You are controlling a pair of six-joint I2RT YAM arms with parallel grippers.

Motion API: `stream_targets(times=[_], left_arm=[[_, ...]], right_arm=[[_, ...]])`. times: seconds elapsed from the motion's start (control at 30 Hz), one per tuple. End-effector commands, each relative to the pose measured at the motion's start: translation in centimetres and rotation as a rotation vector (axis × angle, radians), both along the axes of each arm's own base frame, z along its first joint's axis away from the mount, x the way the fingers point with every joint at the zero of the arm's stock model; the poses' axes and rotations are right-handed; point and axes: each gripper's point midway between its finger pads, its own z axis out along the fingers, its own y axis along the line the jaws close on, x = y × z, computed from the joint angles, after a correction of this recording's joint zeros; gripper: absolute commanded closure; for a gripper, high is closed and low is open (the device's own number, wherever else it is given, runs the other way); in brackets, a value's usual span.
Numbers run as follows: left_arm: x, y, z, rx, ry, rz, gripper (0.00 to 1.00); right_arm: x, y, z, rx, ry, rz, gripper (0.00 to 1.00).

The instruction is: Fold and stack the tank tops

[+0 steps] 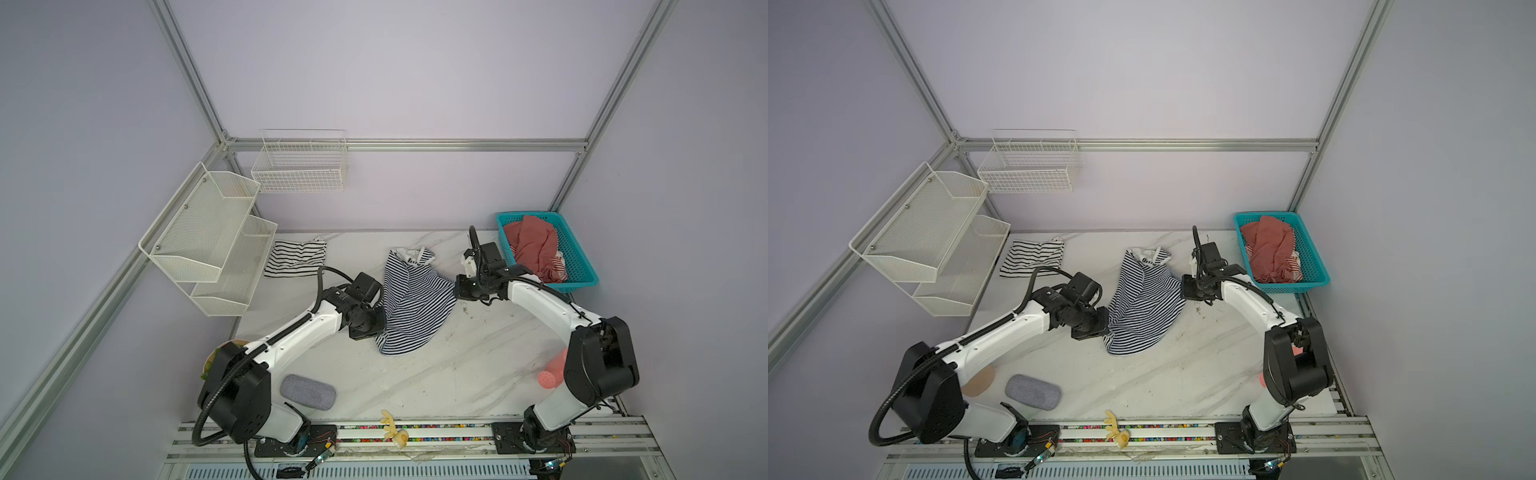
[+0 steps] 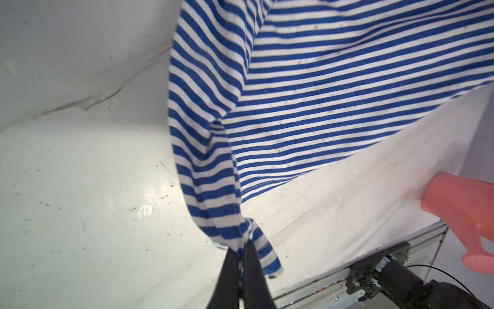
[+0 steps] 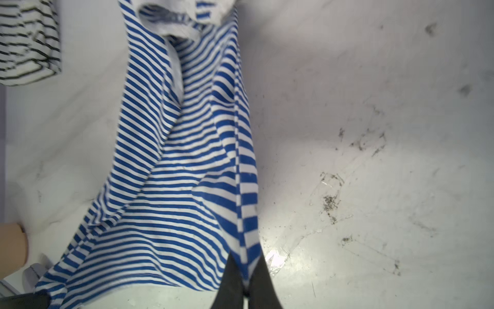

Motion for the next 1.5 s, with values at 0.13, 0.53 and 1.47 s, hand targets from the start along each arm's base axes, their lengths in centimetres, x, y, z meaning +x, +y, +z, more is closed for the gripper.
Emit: stream_targets(times=[0.13, 0.53, 1.47], left_arm=[[1.0, 0.2, 9.0, -0.235, -0.213, 0.128, 1.00], [0.9, 3.9, 1.1, -0.361, -0.120, 0.358, 1.00], [2.9, 5.6, -1.6, -0.337, -0.019, 0.357, 1.00]], right_arm=[[2.1, -1.3, 3.8, -0.054, -0.048, -0.022, 1.00], [9.0, 5.8, -5.1, -0.020, 0.143, 0.152, 0.65], [0.2, 5.7, -8.5, 0.227, 0.194, 0.055, 0.52]])
